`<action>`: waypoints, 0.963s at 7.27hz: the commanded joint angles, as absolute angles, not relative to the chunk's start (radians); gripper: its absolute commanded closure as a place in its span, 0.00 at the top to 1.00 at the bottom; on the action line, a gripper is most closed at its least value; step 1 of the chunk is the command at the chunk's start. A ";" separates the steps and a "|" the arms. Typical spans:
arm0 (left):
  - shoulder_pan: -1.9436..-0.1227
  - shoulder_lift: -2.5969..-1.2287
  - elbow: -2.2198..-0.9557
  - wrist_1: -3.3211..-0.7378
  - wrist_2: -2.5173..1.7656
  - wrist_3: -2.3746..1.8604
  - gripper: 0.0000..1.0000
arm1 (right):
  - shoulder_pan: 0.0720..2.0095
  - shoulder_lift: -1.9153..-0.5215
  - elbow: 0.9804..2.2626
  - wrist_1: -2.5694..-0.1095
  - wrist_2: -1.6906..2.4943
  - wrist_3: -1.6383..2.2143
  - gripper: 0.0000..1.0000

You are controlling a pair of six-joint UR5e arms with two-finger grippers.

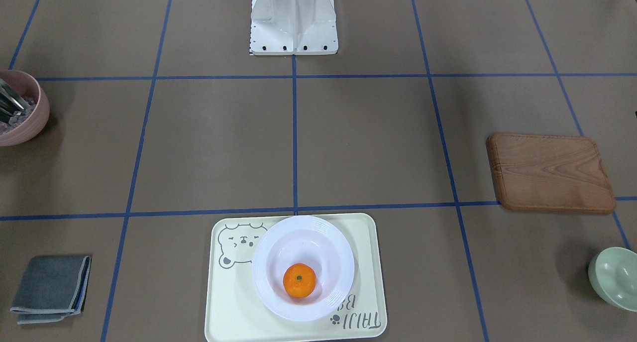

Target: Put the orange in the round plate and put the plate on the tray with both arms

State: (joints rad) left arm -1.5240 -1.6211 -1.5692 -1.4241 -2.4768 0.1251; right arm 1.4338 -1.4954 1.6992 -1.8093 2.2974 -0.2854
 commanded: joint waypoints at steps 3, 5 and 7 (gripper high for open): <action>-1.523 -1.667 -1.636 -1.420 -2.406 0.007 0.98 | 1.448 -1.560 1.712 -1.801 2.309 -0.291 1.00; -1.514 -1.660 -1.640 -1.425 -2.362 0.005 0.98 | 1.466 -1.562 1.720 -1.801 2.316 -0.291 1.00; -1.493 -1.660 -1.637 -1.427 -2.359 0.005 0.98 | 1.466 -1.562 1.718 -1.802 2.333 -0.281 1.00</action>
